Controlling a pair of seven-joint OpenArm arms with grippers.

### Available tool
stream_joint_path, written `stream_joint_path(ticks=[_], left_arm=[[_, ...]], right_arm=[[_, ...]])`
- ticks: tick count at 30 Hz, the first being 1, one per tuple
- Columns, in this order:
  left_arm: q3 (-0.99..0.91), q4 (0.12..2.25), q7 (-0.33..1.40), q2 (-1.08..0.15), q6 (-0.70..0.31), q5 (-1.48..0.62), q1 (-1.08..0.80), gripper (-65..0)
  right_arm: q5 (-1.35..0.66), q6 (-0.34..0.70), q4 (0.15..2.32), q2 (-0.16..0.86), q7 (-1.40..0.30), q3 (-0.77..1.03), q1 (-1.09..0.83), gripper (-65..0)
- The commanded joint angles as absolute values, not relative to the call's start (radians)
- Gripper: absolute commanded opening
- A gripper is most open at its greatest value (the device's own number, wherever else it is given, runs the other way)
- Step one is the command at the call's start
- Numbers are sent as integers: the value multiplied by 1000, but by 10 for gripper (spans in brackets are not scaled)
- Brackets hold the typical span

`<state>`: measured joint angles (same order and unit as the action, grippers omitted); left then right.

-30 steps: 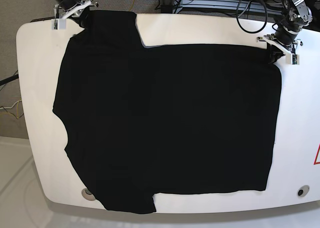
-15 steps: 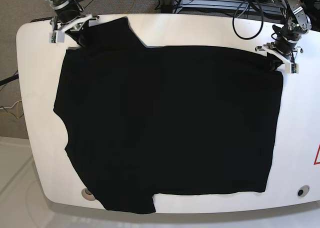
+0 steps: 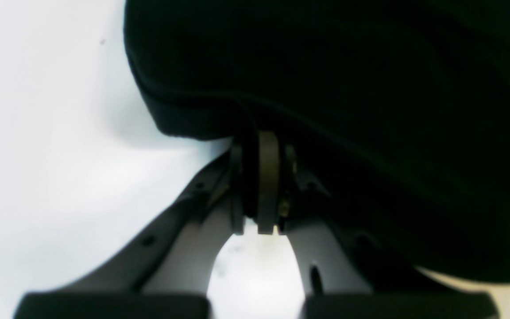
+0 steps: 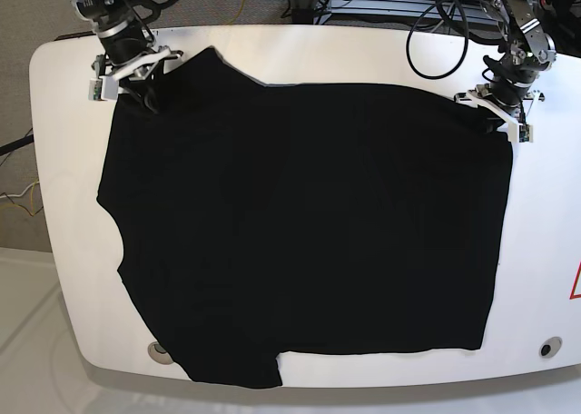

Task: Fold the T-shirt properly
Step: 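Drag both held corners toward the robot, sliding the shirt across the table, then lift both held corners up and pull them toward the robot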

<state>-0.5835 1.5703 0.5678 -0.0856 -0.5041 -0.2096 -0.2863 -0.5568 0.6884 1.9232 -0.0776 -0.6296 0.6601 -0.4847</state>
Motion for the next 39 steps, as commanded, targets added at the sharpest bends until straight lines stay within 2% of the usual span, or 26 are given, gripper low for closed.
stream_joint_path(ticks=[1, 7, 18, 34, 39], left_arm=[[-582, 1626, 553, -85, -490, -216, -271, -631], [-575, 1685, 567, -76, -487, -214, -249, -631], [-581, 1744, 693, -79, -446, -214, -122, -631], [-576, 1744, 700, -81, -440, -213, -33, -631], [-572, 1747, 707, -79, -380, -217, -28, -631]], right_arm=[[-579, 698, 1945, -70, -607, 664, -464, -650], [-578, 698, 1945, -70, -607, 665, -415, -650], [-578, 698, 1945, -64, -607, 665, -335, -650], [-504, 698, 1940, -64, -608, 664, -186, -650], [-499, 698, 1940, -64, -608, 664, -147, -650]])
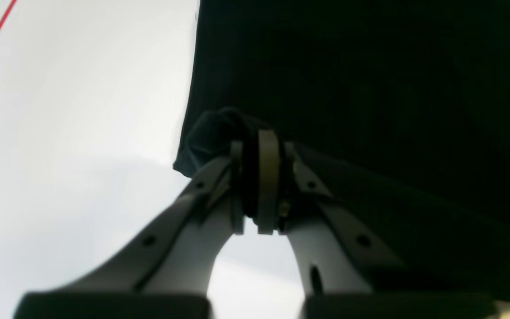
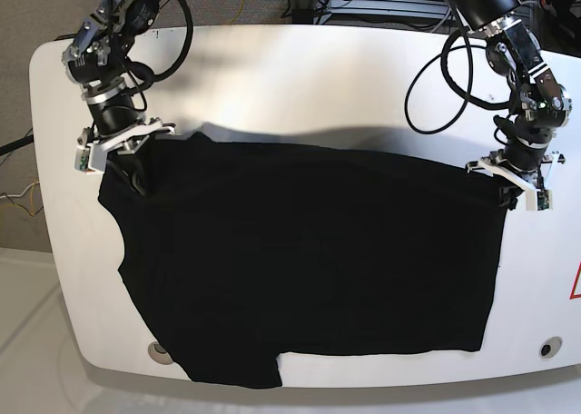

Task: Fold the T-shirt properly
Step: 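Lift both held corners up and pull them toward the robot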

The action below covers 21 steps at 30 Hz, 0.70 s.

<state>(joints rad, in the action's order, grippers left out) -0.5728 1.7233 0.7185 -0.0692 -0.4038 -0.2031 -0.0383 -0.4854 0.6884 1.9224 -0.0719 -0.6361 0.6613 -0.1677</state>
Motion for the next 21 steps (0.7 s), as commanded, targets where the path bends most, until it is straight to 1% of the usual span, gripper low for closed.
stream_joint_path(ticks=[1, 4, 8, 12, 21], left_arm=[[-568, 1751, 713, -79, -366, -217, -27, -631], [-541, 1765, 728, -79, -325, -216, -10, -631], [-526, 1770, 728, -79, -294, -216, 5, -631], [-527, 1767, 725, -79, -278, -214, 27, -631], [-524, 1764, 696, -82, -217, -213, 56, -631]], right_arm=[[-499, 698, 1937, -64, -608, 664, -140, -650], [-499, 698, 1919, -64, -608, 664, -116, -650], [-469, 698, 1893, -62, -608, 664, -87, -650], [-363, 698, 1865, -70, -608, 664, -44, -650], [-209, 698, 1753, -79, -607, 636, 39, -650]])
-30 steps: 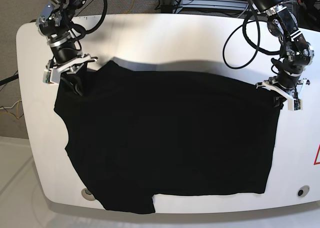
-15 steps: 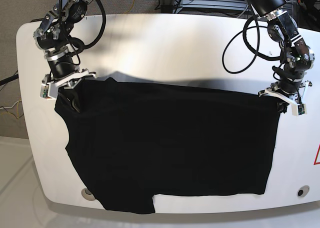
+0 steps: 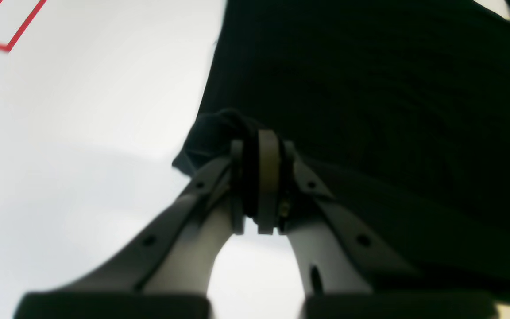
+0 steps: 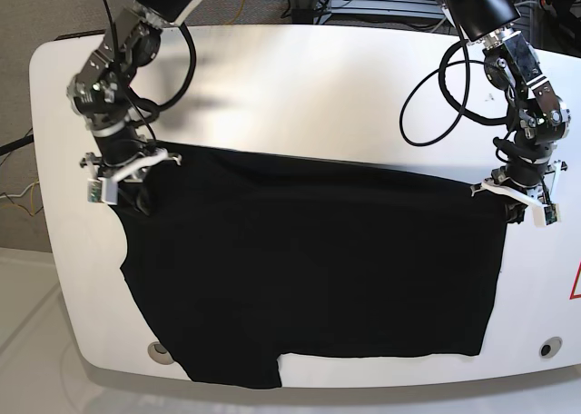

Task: Fold the T-shirt properly
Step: 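Lift both held corners up and pull them toward the robot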

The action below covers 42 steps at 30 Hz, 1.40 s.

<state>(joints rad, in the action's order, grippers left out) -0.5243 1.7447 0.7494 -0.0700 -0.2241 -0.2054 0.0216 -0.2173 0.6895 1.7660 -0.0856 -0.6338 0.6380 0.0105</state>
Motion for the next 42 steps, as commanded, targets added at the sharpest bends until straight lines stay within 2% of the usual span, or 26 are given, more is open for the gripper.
stream_joint_path(ticks=[1, 16, 29, 42], left_arm=[[-518, 1759, 684, -82, -214, -213, 61, -631], [-417, 1618, 578, -110, -150, -213, 64, -631], [-403, 1458, 444, -145, -150, -213, 65, -631], [-397, 1415, 375, -177, -150, -142, 104, -631]], right_arm=[[-196, 698, 1741, -79, -607, 636, 51, -650], [-108, 698, 1678, -77, -602, 636, 110, -650], [-102, 698, 1641, -77, -601, 636, 114, -650], [-85, 698, 1564, -77, -524, 634, 128, -650]])
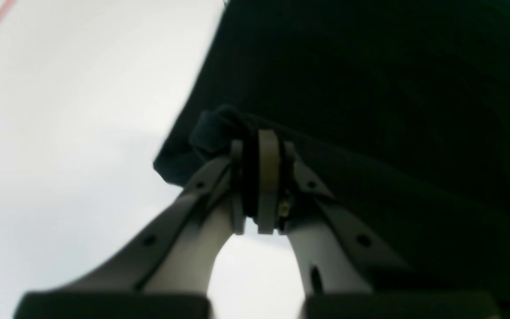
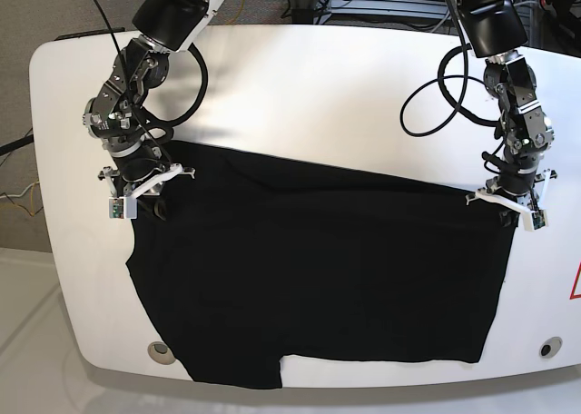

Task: Fold the T-shirt properly
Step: 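Lift both held corners up and pull them toward the robot, then lower both grippers with the corners toward the table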

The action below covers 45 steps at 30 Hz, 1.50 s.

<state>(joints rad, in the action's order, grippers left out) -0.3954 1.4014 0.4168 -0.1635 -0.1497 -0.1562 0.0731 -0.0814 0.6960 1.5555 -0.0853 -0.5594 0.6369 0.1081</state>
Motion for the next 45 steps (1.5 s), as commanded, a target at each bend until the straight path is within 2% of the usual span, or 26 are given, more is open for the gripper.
stream_joint_path(ticks=[1, 19, 20, 23, 25, 26, 28, 29, 31, 33, 45], left_arm=[[-397, 1412, 369, -177, -150, -131, 107, -631], [-328, 1409, 283, -173, -153, -13, 133, -619], [-320, 1409, 283, -173, -153, -8, 134, -606], [-306, 1409, 283, -171, -151, 1, 134, -518], [-300, 1409, 283, -171, -150, 1, 134, -429], [-300, 1409, 283, -171, -150, 1, 134, -365], [-300, 1409, 283, -171, -150, 5, 134, -263], [-300, 1409, 283, -171, -150, 10, 134, -230], [-300, 1409, 282, -171, -150, 25, 134, -161], [-302, 1409, 282, -171, -150, 42, 134, -132], [-312, 1414, 280, -177, -150, 148, 136, -135]], right_arm=[[-79, 698, 1564, -77, -524, 634, 128, -650], [-53, 698, 1564, -76, -527, 634, 128, -640], [-53, 698, 1564, -76, -529, 634, 128, -620], [-45, 698, 1564, -76, -529, 634, 125, -499], [-25, 698, 1567, -81, -529, 634, 125, -389], [-5, 698, 1569, -84, -529, 634, 125, -322], [24, 698, 1570, -87, -529, 634, 125, -241], [35, 698, 1570, -88, -529, 634, 125, -223], [53, 698, 1567, -99, -529, 634, 125, -217], [65, 698, 1570, -107, -529, 634, 125, -217], [61, 698, 1635, -105, -529, 636, 99, -215]])
